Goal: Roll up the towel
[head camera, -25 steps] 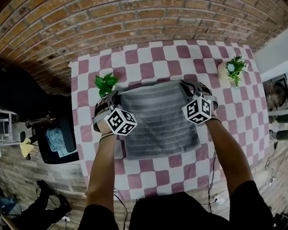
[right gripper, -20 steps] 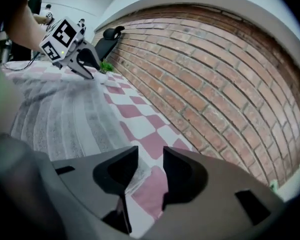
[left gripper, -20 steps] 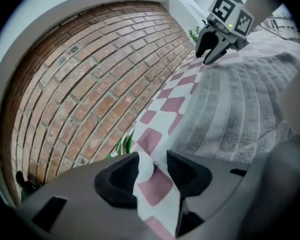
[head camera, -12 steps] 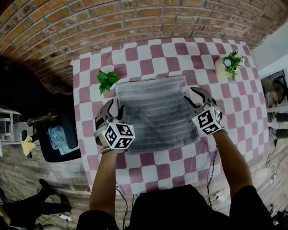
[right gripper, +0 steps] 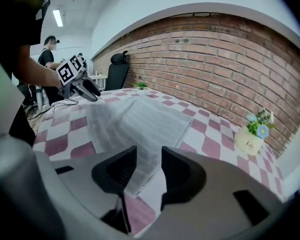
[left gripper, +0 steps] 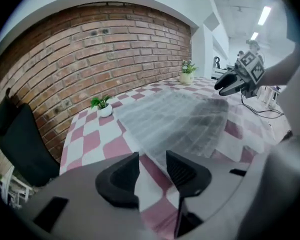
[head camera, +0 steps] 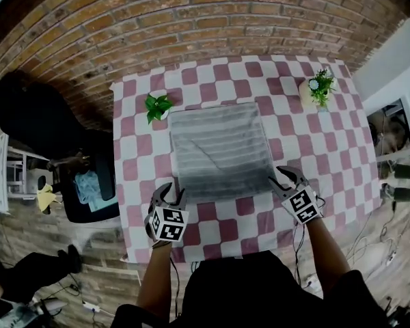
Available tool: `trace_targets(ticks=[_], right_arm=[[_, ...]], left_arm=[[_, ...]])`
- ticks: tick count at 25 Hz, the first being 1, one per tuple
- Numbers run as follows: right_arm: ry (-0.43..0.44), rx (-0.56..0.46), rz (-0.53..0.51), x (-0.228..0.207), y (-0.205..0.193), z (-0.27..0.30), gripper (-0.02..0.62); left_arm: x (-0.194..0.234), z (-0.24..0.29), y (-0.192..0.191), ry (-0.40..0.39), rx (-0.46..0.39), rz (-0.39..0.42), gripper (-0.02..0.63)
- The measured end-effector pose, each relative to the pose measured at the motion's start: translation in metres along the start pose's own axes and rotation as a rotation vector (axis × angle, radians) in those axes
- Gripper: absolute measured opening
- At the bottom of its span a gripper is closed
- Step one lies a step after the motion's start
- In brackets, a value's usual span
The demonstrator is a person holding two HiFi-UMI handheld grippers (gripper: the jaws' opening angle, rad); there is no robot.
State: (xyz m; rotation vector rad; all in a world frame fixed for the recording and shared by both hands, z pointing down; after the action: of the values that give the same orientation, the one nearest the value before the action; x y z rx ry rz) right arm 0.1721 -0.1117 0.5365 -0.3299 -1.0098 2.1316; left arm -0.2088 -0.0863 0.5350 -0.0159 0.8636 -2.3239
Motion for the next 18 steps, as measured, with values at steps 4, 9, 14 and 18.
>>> trace_targets(ticks=[4, 9, 14, 18], right_arm=[[0.024, 0.026, 0.068, 0.009, -0.022, -0.013, 0.154], [0.071, 0.075, 0.116, 0.009, -0.040, -0.012, 0.153], [0.127, 0.119, 0.150, 0.011, -0.058, -0.012, 0.155], [0.143, 0.137, 0.145, 0.013, -0.066, -0.006, 0.153]], left_arm=[[-0.032, -0.010, -0.020, -0.032, 0.049, -0.021, 0.166], [-0.044, -0.012, -0.037, -0.042, 0.070, -0.134, 0.170], [-0.048, -0.006, -0.045, -0.050, 0.061, -0.194, 0.146], [-0.049, -0.002, -0.041, -0.056, 0.076, -0.171, 0.128]])
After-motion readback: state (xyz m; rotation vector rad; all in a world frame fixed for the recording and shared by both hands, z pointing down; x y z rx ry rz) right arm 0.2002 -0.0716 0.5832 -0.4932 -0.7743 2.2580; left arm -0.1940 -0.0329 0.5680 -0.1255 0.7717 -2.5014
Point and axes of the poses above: the fingertips, and each gripper's own axes: z forward along the fingers, x to its left, y out of its top, the point moved 10 cm from there along -z, backward along the fingers, and after that the axes turned 5 degrees about z, right-handed, at the moved point
